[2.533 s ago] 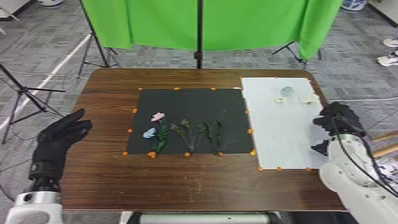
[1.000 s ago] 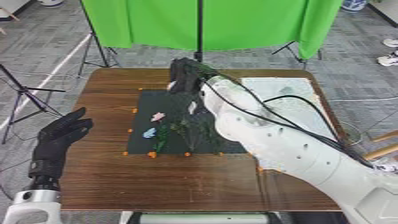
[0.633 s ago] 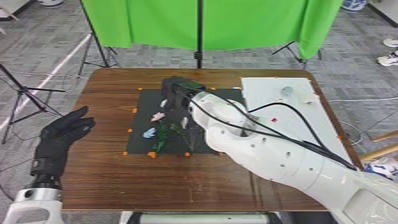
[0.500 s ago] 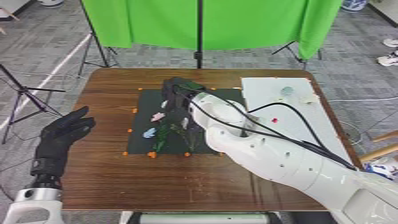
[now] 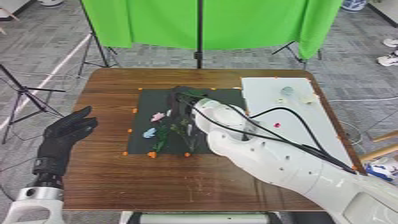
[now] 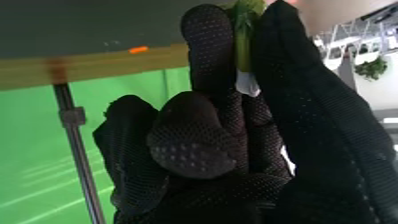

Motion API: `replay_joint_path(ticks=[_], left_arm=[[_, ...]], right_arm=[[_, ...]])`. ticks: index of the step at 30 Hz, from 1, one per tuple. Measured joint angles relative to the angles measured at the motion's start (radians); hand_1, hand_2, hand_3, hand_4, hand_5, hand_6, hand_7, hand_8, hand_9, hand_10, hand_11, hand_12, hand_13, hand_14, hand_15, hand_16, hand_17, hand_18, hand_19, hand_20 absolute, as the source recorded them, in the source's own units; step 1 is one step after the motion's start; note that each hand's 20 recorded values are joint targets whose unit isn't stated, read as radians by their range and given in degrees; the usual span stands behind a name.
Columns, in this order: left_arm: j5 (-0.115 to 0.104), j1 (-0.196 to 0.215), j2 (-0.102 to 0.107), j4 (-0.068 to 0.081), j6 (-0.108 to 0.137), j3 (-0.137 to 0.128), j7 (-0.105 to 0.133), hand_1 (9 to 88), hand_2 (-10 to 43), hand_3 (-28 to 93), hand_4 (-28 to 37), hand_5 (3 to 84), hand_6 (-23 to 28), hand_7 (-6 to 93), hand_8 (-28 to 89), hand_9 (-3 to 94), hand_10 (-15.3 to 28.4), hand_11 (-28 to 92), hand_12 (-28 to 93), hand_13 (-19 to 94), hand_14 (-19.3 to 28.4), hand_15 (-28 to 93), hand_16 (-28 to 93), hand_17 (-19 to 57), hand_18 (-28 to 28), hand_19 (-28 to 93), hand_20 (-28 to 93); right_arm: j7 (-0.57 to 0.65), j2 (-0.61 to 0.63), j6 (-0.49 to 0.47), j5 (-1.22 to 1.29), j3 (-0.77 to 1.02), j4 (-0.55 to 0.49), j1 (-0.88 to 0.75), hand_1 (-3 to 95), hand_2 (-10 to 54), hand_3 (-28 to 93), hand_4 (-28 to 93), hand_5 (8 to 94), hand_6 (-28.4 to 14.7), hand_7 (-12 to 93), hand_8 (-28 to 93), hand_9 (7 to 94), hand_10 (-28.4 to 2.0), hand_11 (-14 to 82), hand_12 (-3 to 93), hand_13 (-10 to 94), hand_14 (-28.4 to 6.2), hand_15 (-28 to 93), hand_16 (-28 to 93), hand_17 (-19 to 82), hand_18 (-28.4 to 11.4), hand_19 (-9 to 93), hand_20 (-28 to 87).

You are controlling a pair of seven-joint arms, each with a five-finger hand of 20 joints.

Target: Arrange flowers

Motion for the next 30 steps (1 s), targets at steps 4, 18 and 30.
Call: replay_joint_path(ticks=[4,18,30], left_arm=[[0.0,0.0,0.001,0.001,-0.007,0.0,-0.002,42.9,-1.7,68,-3.6,44.1,5.9,10.4,-6,46.5,13.2,20,12,40,16.8,20,-2,13.6,13.3,17,21],[0.001,-0.003,0.001,0.003,-0.016,0.0,-0.003,42.7,-1.8,68,-3.8,43.9,5.7,10.5,-7,46.5,13.1,19,12,40,16.8,20,-2,13.1,13.0,16,20],[0.001,0.0,0.0,0.002,-0.016,-0.003,-0.002,42.6,-1.8,68,-3.8,43.9,5.6,10.5,-7,46.6,13.1,19,12,40,16.8,20,-2,12.7,13.0,15,20]], right_arm=[[0.002,0.003,-0.016,0.0,0.0,0.0,-0.006,54.6,-9.5,57,-19,66.0,-0.4,31,8,74.9,-11.6,17.5,34.9,84,-2.9,69,32,58,-15.8,93,63],[-0.026,0.015,-0.07,-0.003,0.009,-0.001,-0.005,39.9,-9.5,67,-20,59.6,0.2,23,-11,64.3,-14.5,17.6,23.7,81,-4.1,69,31,56,-16.6,93,61],[-0.038,0.027,-0.15,-0.009,0.035,-0.023,0.0,33.7,-9.5,66,-19,55.3,1.8,16,-10,62.2,-16.5,11.5,20.6,82,-4.3,63,30,55,-17.5,93,58]])
